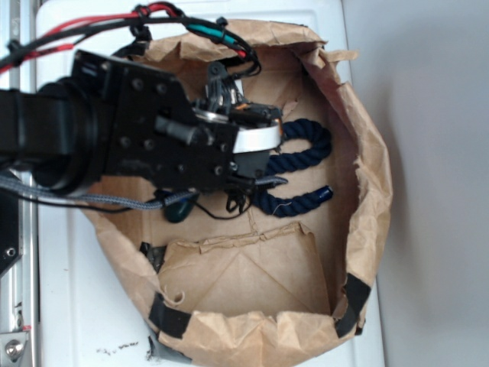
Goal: Grab the gray animal.
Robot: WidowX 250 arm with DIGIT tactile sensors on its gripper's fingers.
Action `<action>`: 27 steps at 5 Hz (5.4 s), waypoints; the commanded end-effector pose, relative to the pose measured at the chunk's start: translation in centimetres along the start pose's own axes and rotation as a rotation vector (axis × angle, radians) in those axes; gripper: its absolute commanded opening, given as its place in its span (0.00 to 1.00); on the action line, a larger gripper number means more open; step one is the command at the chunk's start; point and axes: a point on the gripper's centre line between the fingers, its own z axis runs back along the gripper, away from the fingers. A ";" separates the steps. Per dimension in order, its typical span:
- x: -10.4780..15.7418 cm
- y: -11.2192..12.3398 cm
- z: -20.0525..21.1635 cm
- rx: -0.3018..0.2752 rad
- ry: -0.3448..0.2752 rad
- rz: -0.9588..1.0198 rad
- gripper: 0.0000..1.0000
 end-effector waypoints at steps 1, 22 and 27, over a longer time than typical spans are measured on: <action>1.2 0.9 8.1 -0.206 0.050 -0.007 0.00; 0.4 0.6 3.1 -0.061 0.131 -0.145 0.00; -0.8 1.2 9.3 -0.275 0.086 -0.236 0.00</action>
